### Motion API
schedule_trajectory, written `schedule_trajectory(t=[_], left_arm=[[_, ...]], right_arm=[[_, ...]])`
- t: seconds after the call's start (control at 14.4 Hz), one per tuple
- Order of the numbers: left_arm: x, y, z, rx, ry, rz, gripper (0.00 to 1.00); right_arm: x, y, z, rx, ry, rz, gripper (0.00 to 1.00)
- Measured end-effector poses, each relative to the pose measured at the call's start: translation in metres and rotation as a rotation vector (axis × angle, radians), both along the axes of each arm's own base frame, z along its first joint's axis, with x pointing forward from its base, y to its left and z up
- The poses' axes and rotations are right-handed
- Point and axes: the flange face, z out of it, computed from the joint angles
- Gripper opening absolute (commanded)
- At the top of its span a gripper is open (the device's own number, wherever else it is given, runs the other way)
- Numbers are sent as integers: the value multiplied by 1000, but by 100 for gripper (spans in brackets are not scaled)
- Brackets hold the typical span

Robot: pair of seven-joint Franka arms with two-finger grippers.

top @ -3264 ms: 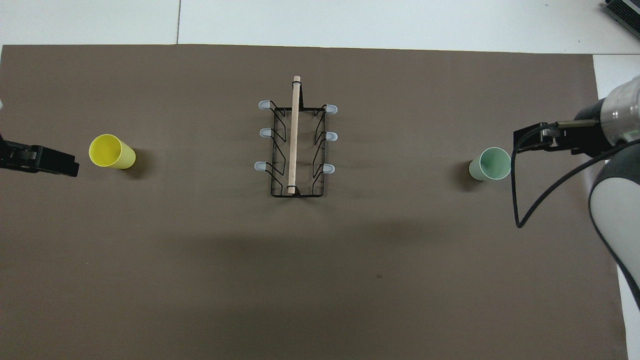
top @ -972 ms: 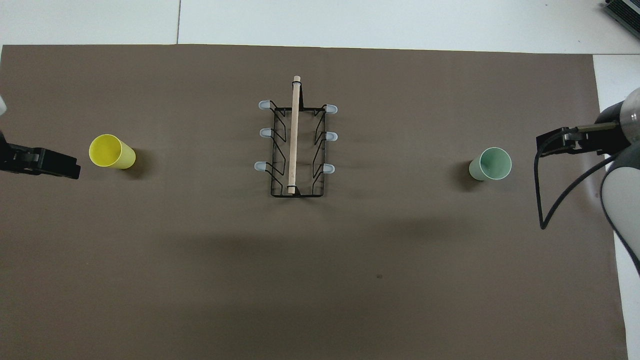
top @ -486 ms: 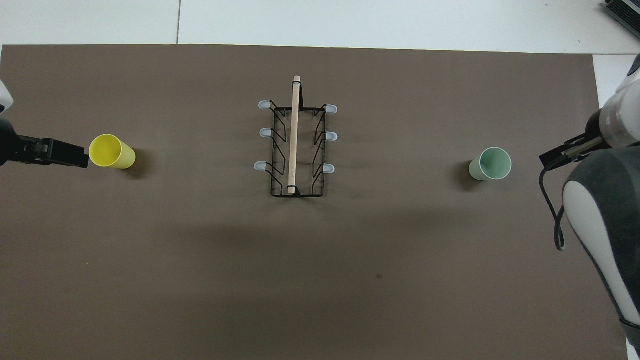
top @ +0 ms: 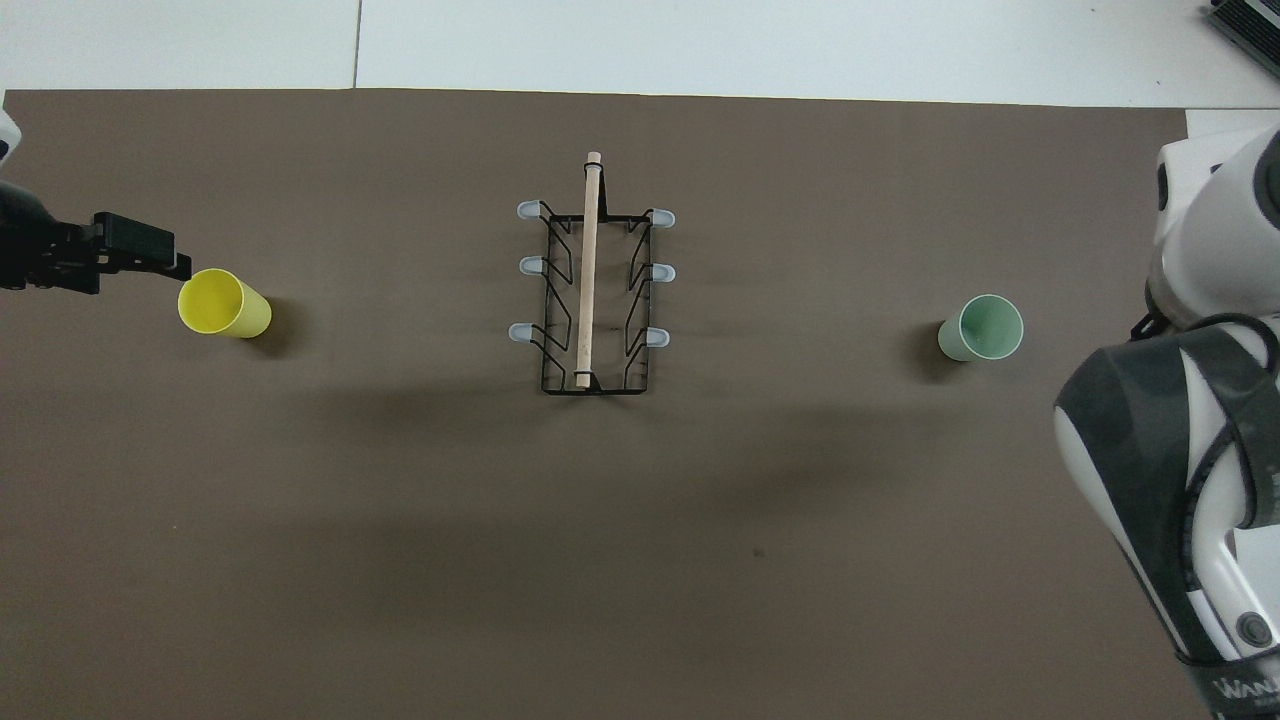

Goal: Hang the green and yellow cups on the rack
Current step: 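Open the left gripper toward the yellow cup while the right gripper approaches the green cup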

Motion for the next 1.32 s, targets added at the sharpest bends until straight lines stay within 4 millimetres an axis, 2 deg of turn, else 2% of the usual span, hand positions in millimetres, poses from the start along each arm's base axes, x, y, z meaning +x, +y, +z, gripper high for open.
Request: schedule_trajectory(t=[0.21, 0.42, 0.62, 0.76, 0.83, 0.97, 1.11, 1.32], left_arm=[[18, 25, -21, -64, 12, 152, 100], [26, 57, -46, -126, 55, 308, 99], [37, 79, -82, -155, 104, 462, 98], [48, 87, -106, -159, 150, 571, 98], [55, 95, -116, -179, 176, 648, 98], [64, 121, -140, -248, 229, 809, 99], [66, 149, -163, -296, 286, 984, 99], [67, 166, -183, -367, 385, 1211, 100]], right_arm=[[-4, -4, -1, -11, 97, 177, 100], [0, -11, -1, -98, 190, 416, 100], [5, -8, -15, -157, 251, 603, 100], [5, 1, -36, -215, 306, 664, 100], [7, 11, -52, -240, 338, 694, 100], [13, 34, -85, -299, 393, 737, 100], [20, 48, -116, -340, 428, 752, 100], [30, 63, -153, -380, 443, 798, 100]])
